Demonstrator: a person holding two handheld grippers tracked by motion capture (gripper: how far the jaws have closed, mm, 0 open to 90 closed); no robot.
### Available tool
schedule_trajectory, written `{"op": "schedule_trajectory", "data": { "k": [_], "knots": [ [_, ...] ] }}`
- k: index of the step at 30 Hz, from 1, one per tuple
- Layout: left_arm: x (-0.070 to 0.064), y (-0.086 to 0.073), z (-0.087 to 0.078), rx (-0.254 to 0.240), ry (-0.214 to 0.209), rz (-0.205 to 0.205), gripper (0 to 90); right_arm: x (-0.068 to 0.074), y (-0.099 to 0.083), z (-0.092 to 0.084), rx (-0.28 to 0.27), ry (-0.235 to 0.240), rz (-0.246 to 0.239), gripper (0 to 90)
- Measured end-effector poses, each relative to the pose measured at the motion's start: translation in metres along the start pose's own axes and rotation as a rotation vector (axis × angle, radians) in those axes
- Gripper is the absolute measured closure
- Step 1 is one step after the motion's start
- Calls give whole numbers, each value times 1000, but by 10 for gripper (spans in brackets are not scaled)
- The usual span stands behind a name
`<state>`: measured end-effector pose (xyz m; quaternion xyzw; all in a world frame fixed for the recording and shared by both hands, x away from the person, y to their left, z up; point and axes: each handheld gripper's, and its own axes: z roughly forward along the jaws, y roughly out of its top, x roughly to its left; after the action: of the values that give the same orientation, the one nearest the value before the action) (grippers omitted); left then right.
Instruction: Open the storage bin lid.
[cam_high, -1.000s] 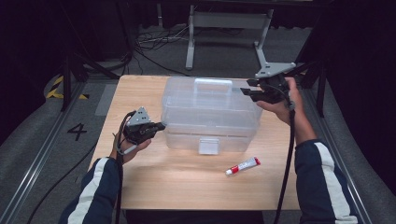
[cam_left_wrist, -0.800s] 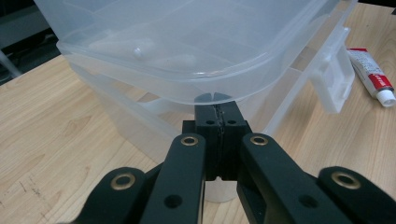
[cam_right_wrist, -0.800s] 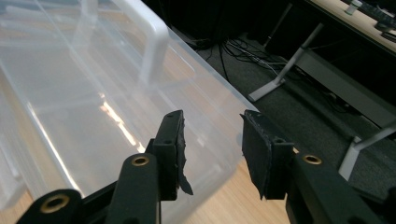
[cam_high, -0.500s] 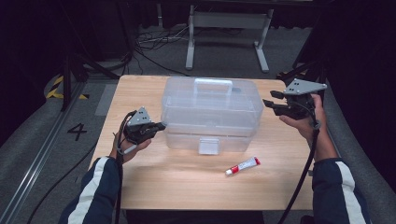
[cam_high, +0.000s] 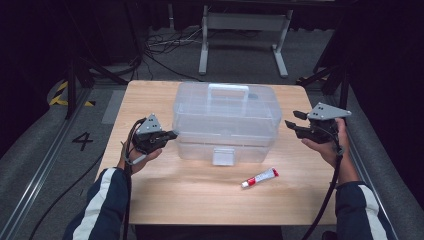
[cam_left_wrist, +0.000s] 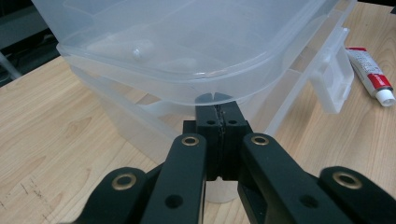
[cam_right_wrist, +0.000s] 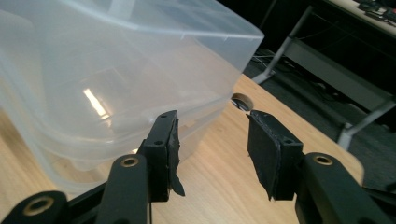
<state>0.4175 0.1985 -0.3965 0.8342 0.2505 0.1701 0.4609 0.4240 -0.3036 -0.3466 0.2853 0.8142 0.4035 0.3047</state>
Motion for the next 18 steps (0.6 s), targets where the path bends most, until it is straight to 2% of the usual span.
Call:
{"op": "schedule_trajectory", "data": {
  "k": [2,13,18],
  "knots": [
    [0,0,0,-1,-1,-3,899,3,-7,3,7,-2,-13,533],
    [0,1,-1,-1,0,2,899,15,-29,21,61,72,-21,488],
    [0,1,-1,2,0,3,899,19,-33,28,52,86,-19,467]
  ]
}}
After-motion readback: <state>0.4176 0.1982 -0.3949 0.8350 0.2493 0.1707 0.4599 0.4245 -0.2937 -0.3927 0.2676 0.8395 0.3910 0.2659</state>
